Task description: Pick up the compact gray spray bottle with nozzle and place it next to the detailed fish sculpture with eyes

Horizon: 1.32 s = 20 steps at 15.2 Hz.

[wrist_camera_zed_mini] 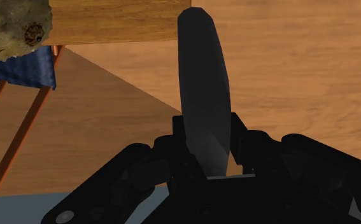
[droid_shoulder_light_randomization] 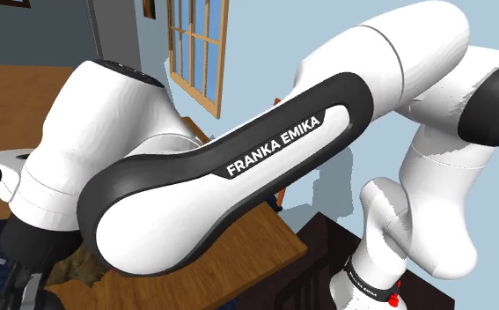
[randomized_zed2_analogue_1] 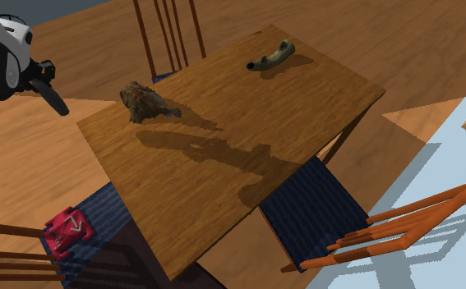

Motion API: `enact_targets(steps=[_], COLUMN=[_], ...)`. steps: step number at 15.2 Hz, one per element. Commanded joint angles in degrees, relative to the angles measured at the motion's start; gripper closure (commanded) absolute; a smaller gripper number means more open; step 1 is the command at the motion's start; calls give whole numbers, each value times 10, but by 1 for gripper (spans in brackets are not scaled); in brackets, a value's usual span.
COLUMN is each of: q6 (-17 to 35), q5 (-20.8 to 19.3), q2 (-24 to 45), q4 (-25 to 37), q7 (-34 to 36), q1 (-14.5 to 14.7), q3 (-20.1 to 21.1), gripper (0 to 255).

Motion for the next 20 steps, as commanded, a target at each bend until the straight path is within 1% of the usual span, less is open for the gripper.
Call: enact_targets(steps=[1,20], q6=[13,135], q5=[6,65], q2=[7,85], q4=[-7,-52], q7=[-7,-74], q1=[-1,-16], q3=[1,30], gripper=[255,255])
